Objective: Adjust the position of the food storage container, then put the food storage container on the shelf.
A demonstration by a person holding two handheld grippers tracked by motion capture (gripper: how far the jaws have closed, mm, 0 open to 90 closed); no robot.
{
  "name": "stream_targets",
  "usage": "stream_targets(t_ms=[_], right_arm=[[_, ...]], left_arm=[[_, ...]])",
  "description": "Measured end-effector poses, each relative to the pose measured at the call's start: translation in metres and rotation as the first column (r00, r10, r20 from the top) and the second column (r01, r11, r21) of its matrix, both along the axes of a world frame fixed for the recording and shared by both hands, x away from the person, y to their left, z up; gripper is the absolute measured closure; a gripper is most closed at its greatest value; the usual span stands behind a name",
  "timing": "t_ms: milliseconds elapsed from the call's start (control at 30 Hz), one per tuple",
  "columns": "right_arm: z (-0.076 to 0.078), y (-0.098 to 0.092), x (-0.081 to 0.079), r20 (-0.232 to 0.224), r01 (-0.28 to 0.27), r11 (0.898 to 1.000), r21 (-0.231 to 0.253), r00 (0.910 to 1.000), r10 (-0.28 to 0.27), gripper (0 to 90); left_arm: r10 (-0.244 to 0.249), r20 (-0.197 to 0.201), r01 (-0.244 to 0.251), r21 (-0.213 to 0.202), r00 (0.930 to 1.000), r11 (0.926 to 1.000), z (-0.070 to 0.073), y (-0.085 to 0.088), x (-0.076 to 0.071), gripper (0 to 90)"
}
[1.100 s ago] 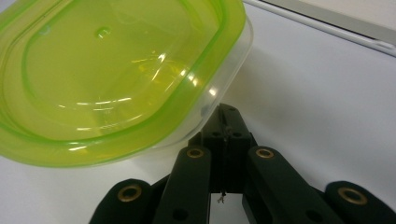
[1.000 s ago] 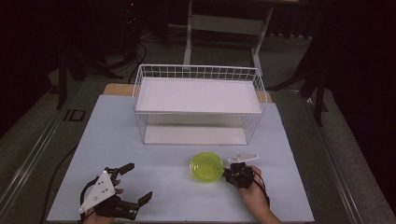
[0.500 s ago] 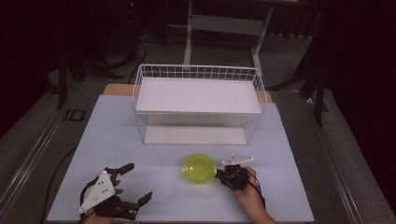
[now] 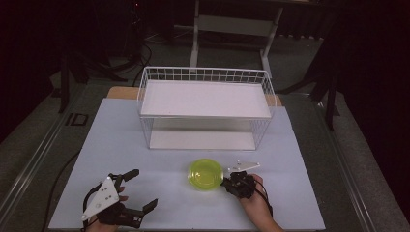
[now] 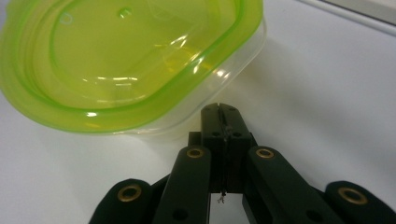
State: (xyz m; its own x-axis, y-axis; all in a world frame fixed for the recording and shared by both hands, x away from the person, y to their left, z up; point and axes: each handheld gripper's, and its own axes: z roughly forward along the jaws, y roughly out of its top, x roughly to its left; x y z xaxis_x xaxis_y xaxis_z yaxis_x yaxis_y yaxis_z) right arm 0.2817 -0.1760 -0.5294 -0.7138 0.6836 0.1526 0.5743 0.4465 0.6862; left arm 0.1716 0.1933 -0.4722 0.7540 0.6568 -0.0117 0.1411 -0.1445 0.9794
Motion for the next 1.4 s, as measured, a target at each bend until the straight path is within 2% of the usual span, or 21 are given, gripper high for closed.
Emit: stream_targets(t_ms=[267, 433, 500, 567, 600, 633, 667, 700, 767, 833, 867, 900, 967, 1033, 1067, 1100, 1167, 1233, 1267, 1300, 1400], right_arm=[[-0.001, 0.011, 0.000, -0.003, -0.021, 1.000, -0.008, 0.9998, 0.021, 90.0], [0.003, 0.004, -0.002, 0.034, -0.009, 0.999, -0.042, 0.9994, 0.011, 86.0], [0.007, -0.001, -0.004, 0.049, -0.004, 0.999, -0.043, 0.9988, 0.006, 79.2], [0.012, -0.008, -0.006, 0.055, -0.012, 1.000, -0.025, 0.9984, 0.013, 70.9], [0.015, -0.011, -0.008, 0.066, -0.016, 1.000, -0.013, 0.9976, 0.017, 66.3], [0.015, -0.011, -0.008, 0.066, -0.016, 1.000, -0.013, 0.9976, 0.017, 66.3], [0.021, -0.017, -0.013, 0.089, -0.023, 1.000, 0.003, 0.9958, 0.023, 54.4], [0.025, -0.020, -0.016, 0.112, -0.026, 1.000, 0.011, 0.9935, 0.024, 50.8], [0.032, -0.025, -0.023, 0.148, -0.041, 0.999, 0.020, 0.9882, 0.038, 37.1], [0.039, -0.031, -0.029, 0.167, -0.059, 0.996, 0.066, 0.9848, 0.047, 28.4], [0.039, -0.031, -0.029, 0.167, -0.059, 0.996, 0.066, 0.9848, 0.047, 28.4], [0.048, -0.036, -0.036, 0.172, -0.076, 0.990, 0.118, 0.9835, 0.055, 17.6], [0.054, -0.039, -0.040, 0.184, -0.084, 0.984, 0.160, 0.9815, 0.054, 16.4], [0.056, -0.040, -0.041, 0.188, -0.089, 0.983, 0.163, 0.9805, 0.057, 14.0], [0.064, -0.042, -0.047, 0.213, -0.105, 0.977, 0.188, 0.9750, 0.064, 14.2], [0.067, -0.042, -0.048, 0.214, -0.109, 0.977, 0.185, 0.9745, 0.069, 14.2], [0.074, -0.041, -0.050, 0.245, -0.118, 0.979, 0.164, 0.9665, 0.076, 15.3], [0.081, -0.042, -0.050, 0.253, -0.142, 0.973, 0.182, 0.9630, 0.093, 20.2], [0.084, -0.042, -0.049, 0.259, -0.140, 0.973, 0.186, 0.9617, 0.089, 20.5], [0.086, -0.042, -0.049, 0.277, -0.138, 0.972, 0.191, 0.9573, 0.081, 20.8], [0.093, -0.041, -0.047, 0.308, -0.145, 0.975, 0.171, 0.9475, 0.086, 20.9]], left_arm=[[-0.002, 0.004, 0.002, 0.006, 1.0000, 1.0000, 0.000, 0.000, -0.001, 0.3], [-0.001, 0.002, 0.001, -0.003, 1.0000, 1.0000, 0.001, 0.001, -0.001, 0.3], [-0.006, 0.001, 0.006, -0.007, 1.0000, 1.0000, 0.000, 0.001, -0.001, 0.3], [-0.009, 0.002, 0.009, -0.003, 1.0000, 1.0000, 0.000, 0.000, -0.001, 0.3], [-0.019, 0.002, 0.019, -0.019, 0.9998, 0.9996, 0.001, 0.000, -0.001, 0.3], [-0.019, 0.002, 0.019, -0.019, 0.9998, 0.9996, 0.001, 0.000, -0.001, 0.3], [-0.018, 0.004, 0.018, -0.021, 0.9998, 0.9996, 0.001, 0.000, -0.001, 0.3], [-0.018, 0.007, 0.018, -0.022, 0.9998, 0.9996, 0.001, 0.000, -0.002, 0.3], [-0.027, 0.006, 0.027, -0.025, 0.9996, 0.9993, 0.002, -0.001, -0.001, 0.3], [-0.039, 0.001, 0.039, -0.033, 0.9992, 0.9987, 0.003, -0.003, -0.001, 0.3], [-0.039, 0.001, 0.039, -0.033, 0.9992, 0.9987, 0.003, -0.003, -0.001, 0.3], [-0.069, 0.004, 0.069, -0.053, 0.9976, 0.9962, 0.005, -0.006, -0.001, 0.3], [-0.088, 0.009, 0.089, -0.067, 0.9961, 0.9938, 0.008, -0.008, -0.002, 0.3], [-0.094, 0.013, 0.095, -0.060, 0.9954, 0.9937, 0.011, -0.009, -0.002, 0.3], [-0.103, 0.018, 0.104, -0.027, 0.9945, 0.9942, 0.018, -0.011, -0.002, 0.3], [-0.111, 0.017, 0.111, -0.022, 0.9937, 0.9936, 0.020, -0.012, -0.001, 0.3], [-0.124, 0.017, 0.124, -0.014, 0.9921, 0.9921, 0.024, -0.014, 0.000, 0.3], [-0.134, 0.008, 0.134, -0.002, 0.9910, 0.9910, 0.025, -0.015, 0.001, 0.3], [-0.145, -0.018, 0.146, 0.024, 0.9892, 0.9890, 0.028, -0.019, 0.004, 0.3], [-0.145, -0.018, 0.146, 0.024, 0.9892, 0.9890, 0.028, -0.019, 0.004, 0.3], [-0.178, -0.062, 0.179, 0.009, 0.9820, 0.9837, 0.035, -0.026, 0.011, 0.3]])
